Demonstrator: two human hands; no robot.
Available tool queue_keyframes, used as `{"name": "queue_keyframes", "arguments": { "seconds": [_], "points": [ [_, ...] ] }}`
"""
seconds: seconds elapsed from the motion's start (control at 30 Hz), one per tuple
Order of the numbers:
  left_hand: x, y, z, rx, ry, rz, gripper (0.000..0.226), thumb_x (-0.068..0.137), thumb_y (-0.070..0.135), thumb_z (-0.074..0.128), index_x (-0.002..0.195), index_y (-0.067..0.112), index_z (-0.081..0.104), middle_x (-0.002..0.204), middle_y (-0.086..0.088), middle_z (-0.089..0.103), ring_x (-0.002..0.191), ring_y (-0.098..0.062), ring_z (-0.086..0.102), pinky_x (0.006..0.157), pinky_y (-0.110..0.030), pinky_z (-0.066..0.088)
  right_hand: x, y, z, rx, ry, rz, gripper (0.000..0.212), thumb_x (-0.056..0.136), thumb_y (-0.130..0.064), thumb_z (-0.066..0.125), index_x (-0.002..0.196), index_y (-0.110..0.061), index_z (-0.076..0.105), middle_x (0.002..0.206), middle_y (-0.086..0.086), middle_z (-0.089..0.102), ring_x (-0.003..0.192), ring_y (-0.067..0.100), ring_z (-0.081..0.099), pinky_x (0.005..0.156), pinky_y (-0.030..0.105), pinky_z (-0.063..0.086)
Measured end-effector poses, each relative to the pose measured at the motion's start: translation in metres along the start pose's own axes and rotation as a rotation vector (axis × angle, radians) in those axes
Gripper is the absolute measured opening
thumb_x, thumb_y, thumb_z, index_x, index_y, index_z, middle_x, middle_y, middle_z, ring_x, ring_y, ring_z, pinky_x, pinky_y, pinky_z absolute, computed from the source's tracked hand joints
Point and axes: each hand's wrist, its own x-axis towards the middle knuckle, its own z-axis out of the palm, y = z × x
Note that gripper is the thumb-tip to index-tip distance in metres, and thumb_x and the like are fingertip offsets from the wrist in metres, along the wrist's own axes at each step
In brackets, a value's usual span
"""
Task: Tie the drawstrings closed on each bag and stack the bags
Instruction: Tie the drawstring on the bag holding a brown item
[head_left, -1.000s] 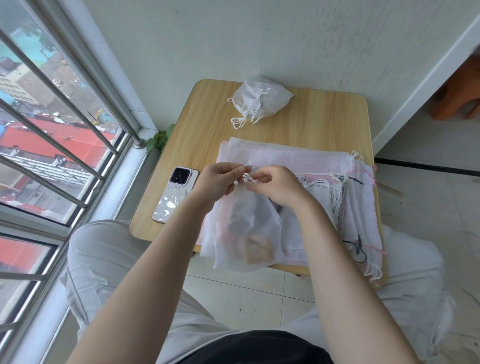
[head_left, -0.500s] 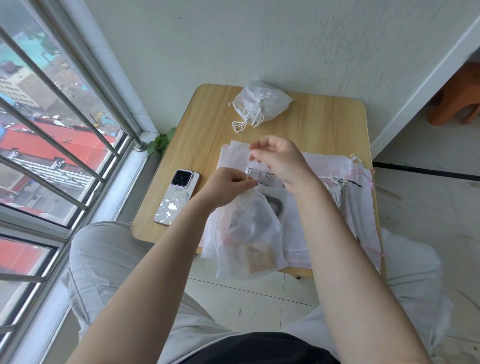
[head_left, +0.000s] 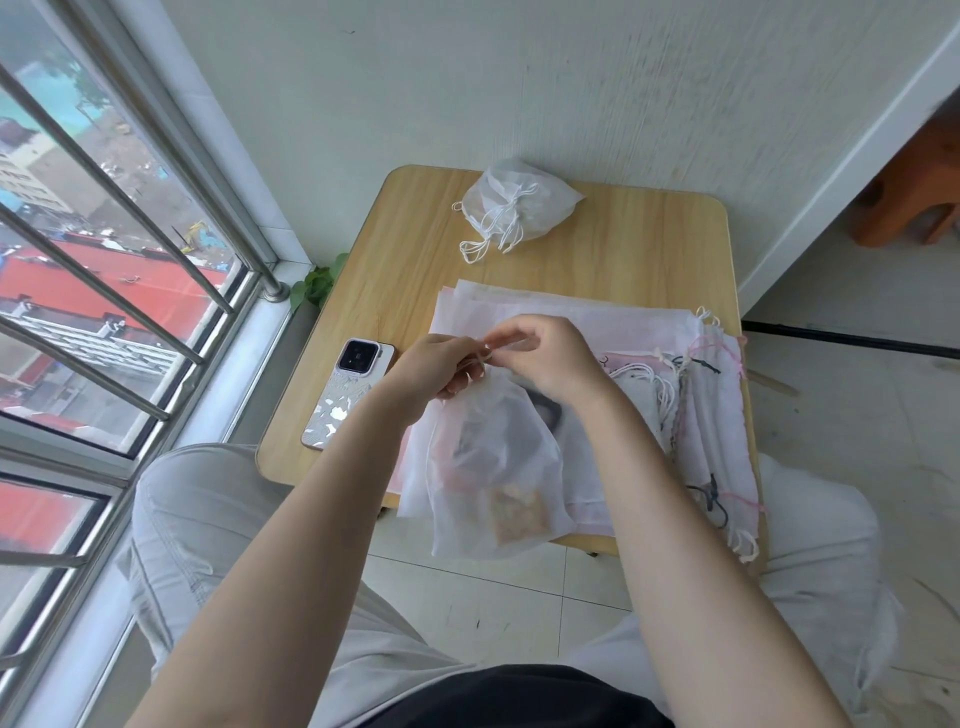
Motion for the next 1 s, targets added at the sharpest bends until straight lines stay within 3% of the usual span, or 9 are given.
{"name": "queue_keyframes", "arguments": {
  "seconds": [0.2, 0.33, 0.47, 0.53, 0.6, 0.7, 0.8, 1.0],
  "points": [
    [-0.002, 0.001, 0.000, -0.031, -0.052, 0.001, 0.032, 0.094, 0.018, 0.050, 0.071, 0.010, 0.070, 0.064, -0.002, 0.060, 0.050, -0.014, 0.039, 0.049, -0.025, 0.029, 0.001, 0.002, 0.008, -0.083, 0.086, -0.015, 0.010, 0.078, -0.015, 0.079, 0.078, -0.022, 0.072, 0.082, -0.007, 0.074, 0.081, 0.013, 0.070, 0.081, 0.033, 0.056],
    [0.002, -0.007, -0.005, -0.026, -0.015, 0.039, 0.024, 0.095, 0.019, 0.055, 0.081, 0.010, 0.072, 0.064, 0.002, 0.059, 0.051, -0.012, 0.039, 0.052, -0.023, 0.032, 0.002, 0.004, 0.001, -0.153, 0.044, -0.016, 0.011, 0.088, -0.009, 0.066, 0.083, -0.018, 0.064, 0.075, -0.005, 0.068, 0.071, 0.012, 0.068, 0.076, 0.027, 0.053],
    [0.004, -0.011, -0.004, -0.010, 0.031, 0.112, 0.014, 0.098, 0.013, 0.054, 0.091, 0.014, 0.066, 0.062, 0.005, 0.059, 0.047, -0.008, 0.037, 0.050, -0.020, 0.030, 0.000, 0.006, -0.002, -0.071, -0.017, 0.008, 0.014, 0.090, -0.012, 0.065, 0.084, -0.022, 0.059, 0.085, -0.003, 0.069, 0.086, 0.016, 0.069, 0.087, 0.036, 0.055],
    [0.003, -0.010, -0.002, -0.032, 0.018, 0.158, 0.002, 0.098, 0.014, 0.057, 0.095, 0.014, 0.057, 0.061, 0.004, 0.061, 0.047, -0.008, 0.038, 0.048, -0.019, 0.030, -0.002, 0.002, -0.001, 0.018, -0.035, 0.023, 0.014, 0.087, -0.017, 0.070, 0.091, -0.021, 0.059, 0.095, -0.002, 0.071, 0.091, 0.012, 0.068, 0.086, 0.028, 0.054],
    [0.002, -0.008, 0.001, -0.041, 0.013, 0.194, 0.008, 0.097, 0.014, 0.059, 0.097, 0.013, 0.050, 0.057, 0.007, 0.061, 0.047, -0.008, 0.037, 0.047, -0.018, 0.030, -0.004, -0.002, 0.001, 0.076, -0.067, 0.033, 0.022, 0.082, -0.015, 0.074, 0.097, -0.017, 0.058, 0.095, 0.000, 0.074, 0.088, 0.009, 0.069, 0.082, 0.023, 0.051],
    [0.002, -0.005, 0.002, -0.003, 0.032, 0.221, 0.012, 0.096, 0.010, 0.059, 0.094, 0.012, 0.048, 0.053, 0.009, 0.061, 0.046, -0.007, 0.039, 0.049, -0.020, 0.031, -0.005, -0.005, 0.003, 0.059, -0.066, 0.061, 0.027, 0.076, -0.011, 0.078, 0.094, -0.014, 0.058, 0.088, 0.001, 0.075, 0.078, 0.009, 0.067, 0.078, 0.027, 0.051],
    [0.002, -0.005, 0.002, 0.032, 0.079, 0.218, 0.017, 0.092, 0.013, 0.066, 0.085, 0.015, 0.051, 0.057, 0.010, 0.064, 0.050, -0.006, 0.049, 0.053, -0.018, 0.038, -0.004, -0.007, 0.002, -0.028, -0.037, 0.066, 0.023, 0.074, -0.011, 0.079, 0.085, -0.015, 0.058, 0.081, 0.000, 0.075, 0.084, 0.015, 0.070, 0.081, 0.033, 0.053],
    [0.005, -0.009, 0.000, 0.023, 0.116, 0.186, 0.020, 0.082, 0.020, 0.078, 0.075, 0.011, 0.062, 0.065, -0.001, 0.068, 0.061, -0.012, 0.059, 0.056, -0.019, 0.041, -0.005, -0.011, -0.002, -0.136, -0.026, 0.027, 0.022, 0.080, -0.009, 0.074, 0.076, -0.020, 0.055, 0.072, -0.005, 0.074, 0.070, 0.005, 0.068, 0.066, 0.022, 0.049]
  ]
}}
